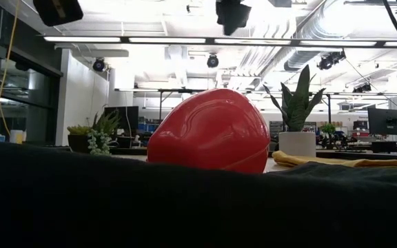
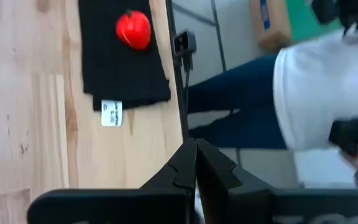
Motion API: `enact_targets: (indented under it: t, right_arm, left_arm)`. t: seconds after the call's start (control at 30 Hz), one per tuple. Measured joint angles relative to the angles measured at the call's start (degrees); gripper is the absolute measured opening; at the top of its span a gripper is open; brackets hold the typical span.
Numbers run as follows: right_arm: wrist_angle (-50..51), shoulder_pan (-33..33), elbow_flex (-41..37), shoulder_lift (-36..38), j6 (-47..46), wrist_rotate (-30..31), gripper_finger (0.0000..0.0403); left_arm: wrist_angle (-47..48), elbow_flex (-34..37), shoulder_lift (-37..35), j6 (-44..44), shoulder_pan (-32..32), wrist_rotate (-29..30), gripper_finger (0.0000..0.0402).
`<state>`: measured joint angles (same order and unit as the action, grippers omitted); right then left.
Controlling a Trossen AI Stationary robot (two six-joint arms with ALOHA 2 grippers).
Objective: Pick and placing Produce into tupperware
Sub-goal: Put the red cherry into the transparent bin
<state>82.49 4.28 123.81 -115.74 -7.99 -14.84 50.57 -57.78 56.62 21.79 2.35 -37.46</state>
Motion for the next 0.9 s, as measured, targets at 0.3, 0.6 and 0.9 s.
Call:
enact_targets:
  t: [0.3, 0.6, 0.9]
  right_arm:
    - [-6.0, 1.3, 0.0, 0.0, -14.4, 10.5, 0.0272]
    - [-9.7, 3.0, -9.4, 0.0, -19.7, 16.5, 0.0272]
    - [-28.1, 2.0, -25.1, -0.1, -23.2, 17.0, 0.0258]
  left_arm:
    - [3.5, 0.0, 0.0, -3.4, -9.8, 7.3, 0.0001]
    - [3.7, 0.0, 0.0, -2.1, -15.0, 15.2, 0.0001]
    - [3.5, 0.0, 0.0, 0.0, -15.1, 17.7, 0.0001]
